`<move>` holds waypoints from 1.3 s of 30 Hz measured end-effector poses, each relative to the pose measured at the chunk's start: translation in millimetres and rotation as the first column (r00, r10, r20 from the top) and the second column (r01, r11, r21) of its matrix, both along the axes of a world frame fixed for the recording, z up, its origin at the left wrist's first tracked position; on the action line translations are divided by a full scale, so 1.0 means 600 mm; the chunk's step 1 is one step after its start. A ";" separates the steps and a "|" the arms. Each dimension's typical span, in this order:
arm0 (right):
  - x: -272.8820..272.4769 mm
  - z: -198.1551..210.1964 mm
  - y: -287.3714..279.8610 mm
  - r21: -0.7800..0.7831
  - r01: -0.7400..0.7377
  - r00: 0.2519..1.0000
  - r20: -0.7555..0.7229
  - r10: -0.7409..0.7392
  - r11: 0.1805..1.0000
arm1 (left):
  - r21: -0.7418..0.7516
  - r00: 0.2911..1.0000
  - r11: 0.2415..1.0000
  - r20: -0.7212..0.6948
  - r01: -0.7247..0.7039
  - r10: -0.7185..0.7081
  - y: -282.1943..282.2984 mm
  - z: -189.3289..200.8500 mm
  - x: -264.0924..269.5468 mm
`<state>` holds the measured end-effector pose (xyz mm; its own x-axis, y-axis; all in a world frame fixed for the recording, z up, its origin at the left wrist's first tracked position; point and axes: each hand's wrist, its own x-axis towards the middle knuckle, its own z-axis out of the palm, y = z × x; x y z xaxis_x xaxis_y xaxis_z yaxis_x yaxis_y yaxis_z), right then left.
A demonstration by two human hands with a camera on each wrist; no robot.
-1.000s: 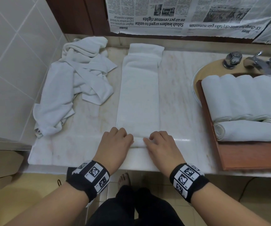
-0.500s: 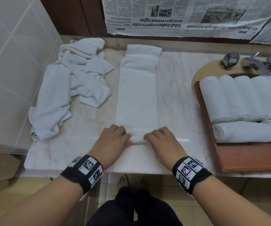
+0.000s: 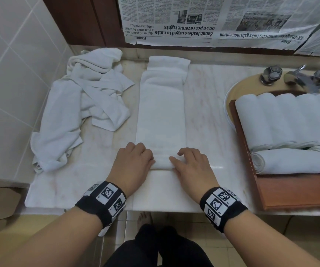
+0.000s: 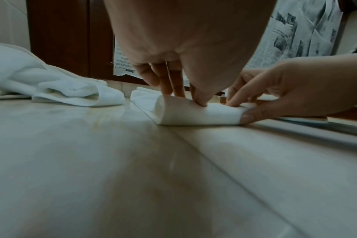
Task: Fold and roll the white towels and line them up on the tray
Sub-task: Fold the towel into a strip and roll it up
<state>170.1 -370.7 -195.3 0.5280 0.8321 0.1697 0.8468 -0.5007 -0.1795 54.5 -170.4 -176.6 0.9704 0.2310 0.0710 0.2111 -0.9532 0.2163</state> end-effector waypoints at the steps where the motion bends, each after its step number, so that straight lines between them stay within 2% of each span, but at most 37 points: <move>1: 0.004 0.000 0.001 0.008 -0.016 1.000 0.006 0.016 1.000 | 0.031 1.000 0.999 0.023 -0.017 0.016 -0.006 -0.002 -0.002; 8: 0.031 0.007 0.007 -0.029 -0.080 0.992 -0.102 0.077 0.996 | 0.050 0.998 0.997 0.028 -0.053 0.052 -0.015 -0.011 -0.019; 15: 0.050 0.014 0.018 -0.041 -0.053 0.980 -0.193 0.044 0.998 | 0.016 0.999 1.000 0.048 0.014 -0.015 0.019 -0.010 0.010; 20: 0.042 0.020 0.025 -0.029 0.003 0.988 -0.152 -0.007 1.000 | -0.064 0.997 0.997 -0.069 0.029 -0.034 0.044 -0.011 0.031; 23: 0.047 0.022 0.031 -0.020 0.018 0.993 -0.121 -0.020 1.000 | -0.108 0.988 0.994 -0.152 -0.018 0.002 0.051 0.000 0.045; 26: 0.057 0.024 0.041 -0.013 0.026 0.995 -0.101 -0.027 1.000 | -0.126 0.991 0.991 -0.132 -0.052 0.035 0.046 0.010 0.051; 30: 0.076 0.029 0.051 -0.043 -0.048 0.996 -0.075 0.045 0.998 | -0.109 0.992 0.989 -0.090 -0.103 0.094 0.036 0.012 0.058; 33: 0.101 0.032 0.056 -0.068 -0.091 0.983 -0.165 0.079 0.993 | -0.036 0.991 0.991 -0.028 -0.131 0.130 0.034 0.006 0.068; 37: 0.128 0.048 0.066 -0.109 -0.084 0.920 -0.390 0.035 0.990 | 0.027 0.989 0.989 0.048 -0.145 0.143 0.037 -0.002 0.081; 39: 0.135 0.048 0.072 -0.117 -0.081 0.907 -0.421 0.024 0.990 | 0.018 0.992 0.992 0.022 -0.124 0.124 0.040 -0.001 0.081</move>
